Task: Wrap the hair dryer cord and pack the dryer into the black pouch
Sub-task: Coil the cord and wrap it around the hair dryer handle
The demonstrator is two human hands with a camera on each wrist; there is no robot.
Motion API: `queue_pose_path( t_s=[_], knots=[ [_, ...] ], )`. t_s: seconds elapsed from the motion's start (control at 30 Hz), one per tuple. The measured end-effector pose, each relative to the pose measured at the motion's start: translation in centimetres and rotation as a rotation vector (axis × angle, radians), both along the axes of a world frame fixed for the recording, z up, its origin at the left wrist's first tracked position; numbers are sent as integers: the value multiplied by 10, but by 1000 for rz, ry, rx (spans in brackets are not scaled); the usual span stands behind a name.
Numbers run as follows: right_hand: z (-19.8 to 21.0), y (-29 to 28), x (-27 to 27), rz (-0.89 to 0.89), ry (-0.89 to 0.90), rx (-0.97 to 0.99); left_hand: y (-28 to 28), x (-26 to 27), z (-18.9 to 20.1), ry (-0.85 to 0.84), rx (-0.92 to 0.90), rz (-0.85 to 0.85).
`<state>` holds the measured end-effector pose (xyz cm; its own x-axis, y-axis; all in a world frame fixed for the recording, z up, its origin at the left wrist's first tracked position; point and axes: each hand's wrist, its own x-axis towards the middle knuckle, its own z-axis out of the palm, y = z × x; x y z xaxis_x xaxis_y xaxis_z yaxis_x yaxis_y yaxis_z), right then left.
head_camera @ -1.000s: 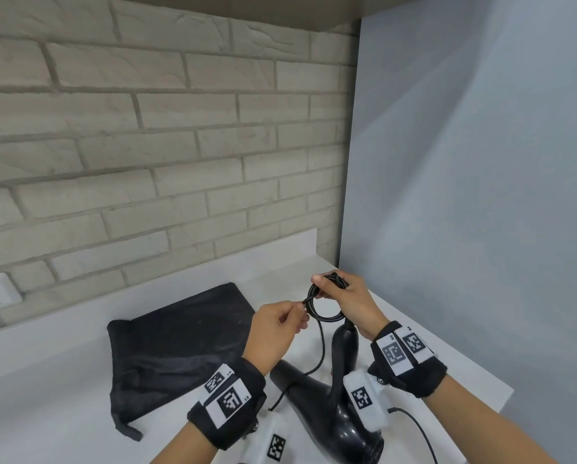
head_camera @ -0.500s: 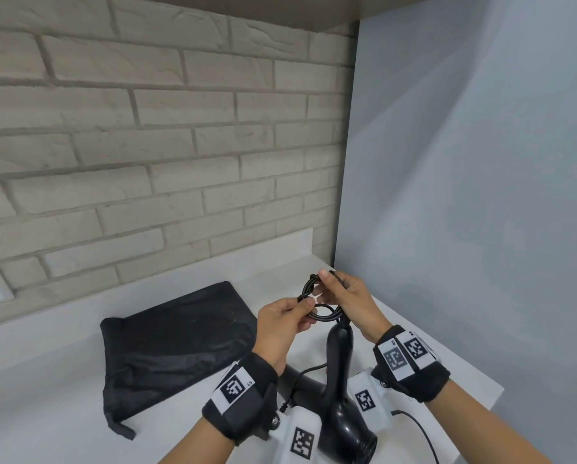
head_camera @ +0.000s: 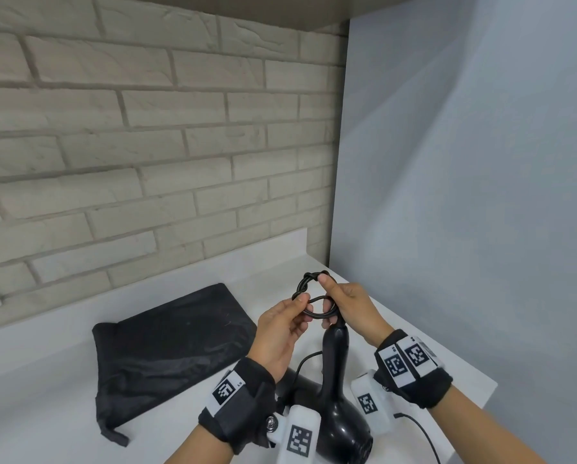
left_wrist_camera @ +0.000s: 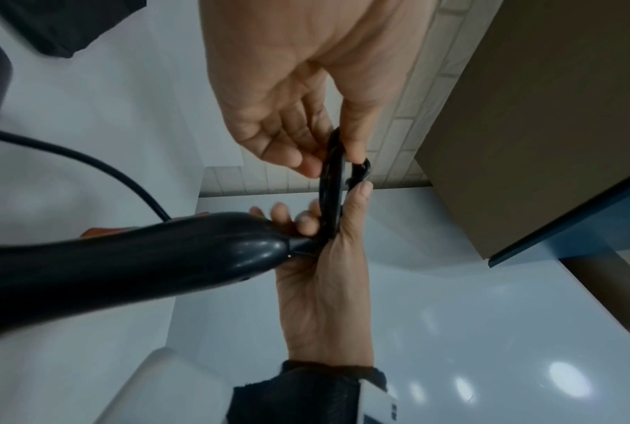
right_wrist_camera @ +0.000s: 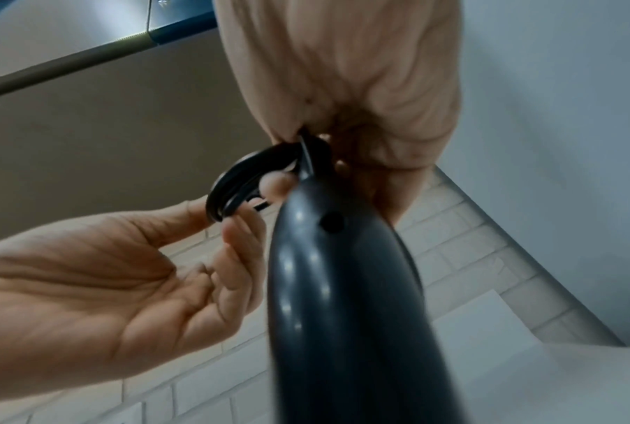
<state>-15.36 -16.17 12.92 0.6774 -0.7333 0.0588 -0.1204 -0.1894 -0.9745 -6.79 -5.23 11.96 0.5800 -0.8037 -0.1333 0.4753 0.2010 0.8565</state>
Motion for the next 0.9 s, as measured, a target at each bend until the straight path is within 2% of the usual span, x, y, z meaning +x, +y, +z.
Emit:
queue_pose_path(
  t_s=[0.17, 0.37, 0.6, 0.73, 0.9],
  knots=[
    [-2, 2, 4, 15, -120, 81, 2, 3, 0, 15, -13, -42],
    [0, 3, 3, 55, -91, 73, -1, 0, 1, 84, -113, -47],
    [-5, -2, 6, -3, -135, 59, 0, -5, 3, 114, -144, -64],
    [-4, 1, 7, -25, -156, 77, -3, -9, 8, 216, -179, -87],
    [-1, 3, 8, -8, -152, 57, -7, -7, 14, 241, -130, -112]
  ],
)
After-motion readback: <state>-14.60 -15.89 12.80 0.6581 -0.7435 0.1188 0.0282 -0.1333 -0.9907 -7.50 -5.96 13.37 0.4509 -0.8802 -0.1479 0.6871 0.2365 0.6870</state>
